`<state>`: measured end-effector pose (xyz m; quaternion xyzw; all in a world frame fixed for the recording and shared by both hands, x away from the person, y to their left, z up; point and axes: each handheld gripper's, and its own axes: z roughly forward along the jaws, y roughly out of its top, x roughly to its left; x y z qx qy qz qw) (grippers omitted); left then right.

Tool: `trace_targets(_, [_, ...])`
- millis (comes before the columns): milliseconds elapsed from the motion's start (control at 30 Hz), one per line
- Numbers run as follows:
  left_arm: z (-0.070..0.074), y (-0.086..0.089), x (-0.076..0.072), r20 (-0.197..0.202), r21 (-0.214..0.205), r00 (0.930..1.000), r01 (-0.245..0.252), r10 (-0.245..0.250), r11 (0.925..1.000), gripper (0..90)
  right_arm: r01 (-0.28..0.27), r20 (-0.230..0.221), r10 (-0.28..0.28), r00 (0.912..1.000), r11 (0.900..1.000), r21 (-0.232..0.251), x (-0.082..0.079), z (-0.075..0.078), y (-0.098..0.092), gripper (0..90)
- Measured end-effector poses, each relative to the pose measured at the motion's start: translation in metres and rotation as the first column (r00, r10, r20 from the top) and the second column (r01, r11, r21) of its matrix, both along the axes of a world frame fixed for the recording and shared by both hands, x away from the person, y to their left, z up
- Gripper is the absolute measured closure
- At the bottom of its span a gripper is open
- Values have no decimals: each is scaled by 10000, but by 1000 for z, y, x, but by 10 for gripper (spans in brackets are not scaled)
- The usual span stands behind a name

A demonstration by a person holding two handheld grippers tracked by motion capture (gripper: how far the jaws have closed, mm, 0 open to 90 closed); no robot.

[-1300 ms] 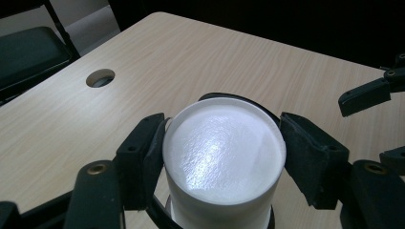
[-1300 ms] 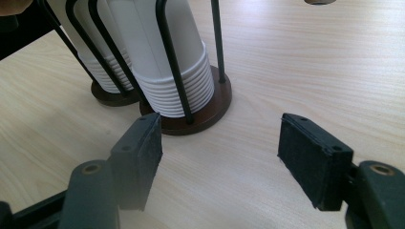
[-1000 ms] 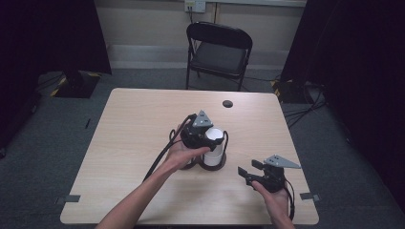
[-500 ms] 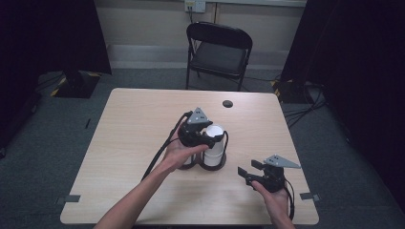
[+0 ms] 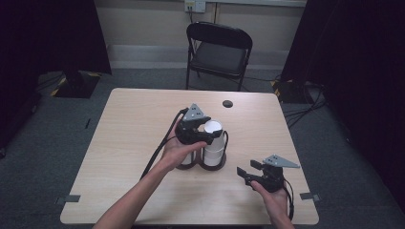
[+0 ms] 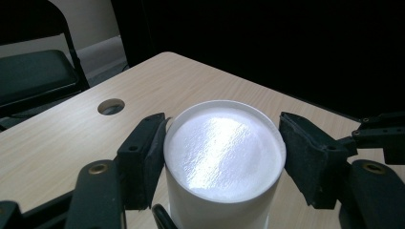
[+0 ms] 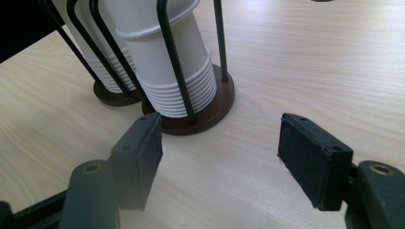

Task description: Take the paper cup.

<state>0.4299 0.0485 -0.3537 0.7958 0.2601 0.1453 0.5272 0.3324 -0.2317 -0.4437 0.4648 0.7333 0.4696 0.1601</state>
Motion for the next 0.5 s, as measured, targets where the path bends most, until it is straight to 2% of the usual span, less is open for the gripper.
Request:
trace_targets(233, [5,3,-3,183,-87,9998,-3,5,10000,351,-1,-22,1,10000,10000,11,0,0,0,317])
trace_targets(500, [16,8,-7,343,-514,9994,78,-61,9986,350,-11,-5,11,10000,10000,14,0,0,0,318])
